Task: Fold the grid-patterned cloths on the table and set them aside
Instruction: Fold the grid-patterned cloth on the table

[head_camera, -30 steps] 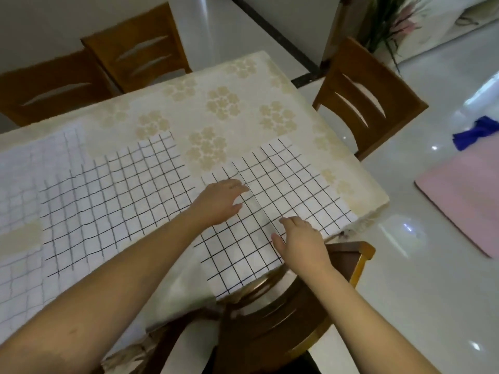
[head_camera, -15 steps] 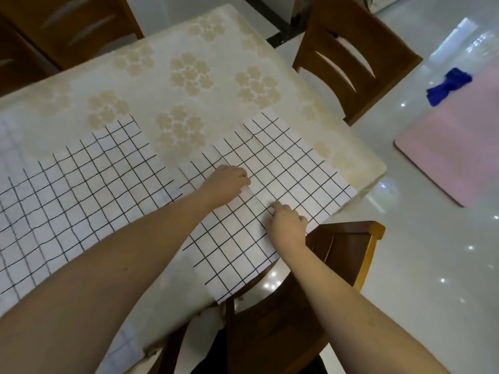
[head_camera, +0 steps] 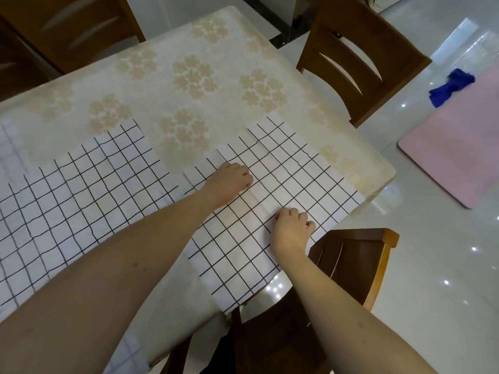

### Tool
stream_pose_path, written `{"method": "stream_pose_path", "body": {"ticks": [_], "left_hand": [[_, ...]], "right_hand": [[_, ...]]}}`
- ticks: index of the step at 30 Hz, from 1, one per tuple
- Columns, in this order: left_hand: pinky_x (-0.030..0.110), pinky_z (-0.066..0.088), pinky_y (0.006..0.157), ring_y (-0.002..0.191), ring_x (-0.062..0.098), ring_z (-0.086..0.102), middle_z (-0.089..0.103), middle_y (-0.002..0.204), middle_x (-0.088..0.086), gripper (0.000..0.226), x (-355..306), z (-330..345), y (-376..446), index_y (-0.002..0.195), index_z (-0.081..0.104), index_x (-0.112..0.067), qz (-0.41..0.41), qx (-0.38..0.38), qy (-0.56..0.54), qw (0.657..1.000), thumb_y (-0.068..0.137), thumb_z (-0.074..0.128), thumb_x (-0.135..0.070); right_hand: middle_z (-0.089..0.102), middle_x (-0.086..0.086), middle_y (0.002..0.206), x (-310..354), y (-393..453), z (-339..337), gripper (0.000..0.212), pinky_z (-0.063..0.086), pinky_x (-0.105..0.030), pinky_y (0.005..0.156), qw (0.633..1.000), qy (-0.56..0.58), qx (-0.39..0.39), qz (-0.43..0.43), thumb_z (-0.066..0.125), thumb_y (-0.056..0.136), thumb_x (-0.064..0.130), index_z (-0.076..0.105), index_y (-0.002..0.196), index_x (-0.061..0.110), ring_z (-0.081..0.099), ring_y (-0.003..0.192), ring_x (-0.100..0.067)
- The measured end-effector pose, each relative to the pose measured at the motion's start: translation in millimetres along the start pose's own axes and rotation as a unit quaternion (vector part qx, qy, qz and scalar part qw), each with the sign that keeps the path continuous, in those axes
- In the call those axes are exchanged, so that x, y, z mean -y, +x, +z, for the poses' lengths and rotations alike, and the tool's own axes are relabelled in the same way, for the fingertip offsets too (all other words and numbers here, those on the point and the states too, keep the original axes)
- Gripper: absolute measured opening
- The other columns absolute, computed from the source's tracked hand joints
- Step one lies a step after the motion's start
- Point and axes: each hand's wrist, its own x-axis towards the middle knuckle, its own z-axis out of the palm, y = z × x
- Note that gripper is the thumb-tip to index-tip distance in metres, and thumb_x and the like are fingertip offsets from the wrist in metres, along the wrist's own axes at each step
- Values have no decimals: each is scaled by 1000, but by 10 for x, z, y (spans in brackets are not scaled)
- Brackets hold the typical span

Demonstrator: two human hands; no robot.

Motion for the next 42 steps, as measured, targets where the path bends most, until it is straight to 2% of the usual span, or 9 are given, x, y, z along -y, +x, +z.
{"method": "stream_pose_path", "body": {"ticks": [5,9,14,19,22,28,31,36,42], "left_hand": [[35,36,95,98,23,53,59,101,0,20,0,-70,-14,96,63,-19,4,-11,10,1000,88,59,0],[37,39,82,85,22,56,61,94,-1,18,24,-182,-31,90,63,-19,-2,-40,6,999,86,65,-2],[33,37,77,73,23,57,63,102,-2,9,-37,-536,-72,97,62,-16,-26,-49,-42,998,98,54,-12],[29,39,59,66,18,52,56,72,-3,14,-156,-1029,-152,95,54,-19,-45,-39,-63,996,100,43,-27],[39,50,66,75,25,60,66,84,4,11,-211,-1345,-205,105,54,-19,-68,-67,-89,991,101,45,-24],[34,51,69,80,22,63,69,96,-1,22,-246,-1801,-456,119,56,-19,-103,-182,-202,957,101,47,-28],[41,55,77,89,24,66,70,97,1,21,-207,-1822,-717,117,58,-19,-137,-216,-245,935,100,48,-28],[36,54,85,95,18,65,69,99,-1,18,-137,-1587,-1221,112,62,-19,-212,-254,-317,889,97,54,-22],[35,55,60,83,24,68,70,89,6,12,-141,-827,-1856,100,60,-30,-345,-222,-407,816,96,51,-22]], "right_hand": [[57,-7,119,2,-23,-78,26,30,-40,98,1000,-3,-29,-8,43,99,18,55,122,13,47,115,-27],[61,-7,114,-1,-39,-223,21,32,-39,93,998,1,-58,-30,45,98,16,57,116,13,50,110,-28],[66,-4,98,-40,-104,-602,15,31,-39,87,993,0,-102,-60,49,97,14,59,108,16,53,103,-28],[66,-3,78,-97,-195,-982,9,25,-37,74,976,11,-200,-90,58,90,8,62,91,16,55,82,-30],[69,-4,85,-96,-263,-1201,10,30,-39,78,965,20,-239,-109,57,95,15,66,98,17,57,88,-31],[70,-3,95,69,-548,-1487,16,36,-40,81,944,31,-295,-147,57,94,15,68,104,20,59,93,-30],[70,-3,92,213,-726,-1447,19,39,-38,76,939,32,-290,-184,61,89,8,71,102,20,60,89,-31],[69,-1,78,480,-968,-1159,31,43,-34,63,930,16,-270,-250,73,69,-2,74,91,19,61,70,-29],[71,-8,89,665,-1130,-620,36,33,-33,64,936,-14,-141,-323,63,73,-6,73,101,14,64,80,-34]]}}
